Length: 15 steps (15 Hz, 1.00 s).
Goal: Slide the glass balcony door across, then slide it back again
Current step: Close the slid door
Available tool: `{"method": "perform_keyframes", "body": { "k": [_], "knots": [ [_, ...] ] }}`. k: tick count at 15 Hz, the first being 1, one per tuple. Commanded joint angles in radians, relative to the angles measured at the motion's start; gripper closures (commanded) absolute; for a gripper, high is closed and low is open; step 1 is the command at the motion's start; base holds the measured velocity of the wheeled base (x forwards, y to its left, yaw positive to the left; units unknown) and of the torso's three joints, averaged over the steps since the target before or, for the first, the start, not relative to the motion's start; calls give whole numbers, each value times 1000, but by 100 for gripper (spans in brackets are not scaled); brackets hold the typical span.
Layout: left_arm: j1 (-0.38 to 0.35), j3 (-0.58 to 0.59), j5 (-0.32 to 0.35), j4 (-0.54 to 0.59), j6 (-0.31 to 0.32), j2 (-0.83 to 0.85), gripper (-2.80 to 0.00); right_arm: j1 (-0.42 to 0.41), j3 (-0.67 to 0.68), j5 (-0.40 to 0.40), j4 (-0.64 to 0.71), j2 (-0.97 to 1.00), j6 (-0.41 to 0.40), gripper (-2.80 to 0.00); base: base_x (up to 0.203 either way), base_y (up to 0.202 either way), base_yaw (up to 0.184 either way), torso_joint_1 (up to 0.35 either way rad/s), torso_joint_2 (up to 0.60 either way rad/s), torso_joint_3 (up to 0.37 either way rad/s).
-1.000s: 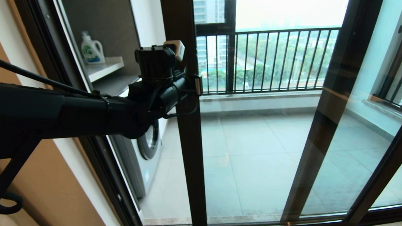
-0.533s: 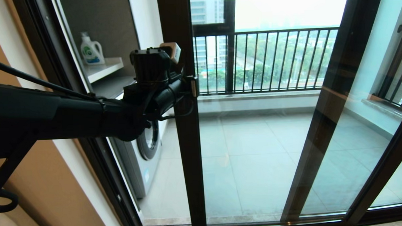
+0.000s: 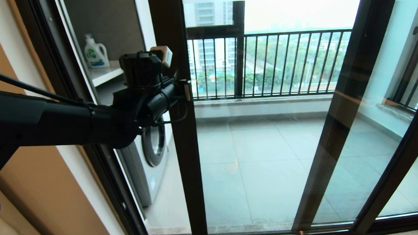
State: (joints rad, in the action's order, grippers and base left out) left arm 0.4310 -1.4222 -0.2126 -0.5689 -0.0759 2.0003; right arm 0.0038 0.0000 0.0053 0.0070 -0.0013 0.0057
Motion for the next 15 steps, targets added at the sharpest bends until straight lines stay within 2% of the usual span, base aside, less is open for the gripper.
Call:
{"method": "perform_keyframes", "body": {
  "k": [1,5,13,15],
  "knots": [
    [-19,41,4,-12,-5,-27,0,-1,0,1,0,1,0,0,0,0,0,0,0,0],
    [-55,117,5,-118,-1,-47,0,1,0,1,0,1,0,0,0,0,0,0,0,0],
    [-166,251,17,-175,-5,-139,0,0,0,1,-1,1,0,0,0,0,0,0,0,0],
    [-200,253,19,-175,-5,-143,0,0,0,1,0,1,0,0,0,0,0,0,0,0]
  ]
}}
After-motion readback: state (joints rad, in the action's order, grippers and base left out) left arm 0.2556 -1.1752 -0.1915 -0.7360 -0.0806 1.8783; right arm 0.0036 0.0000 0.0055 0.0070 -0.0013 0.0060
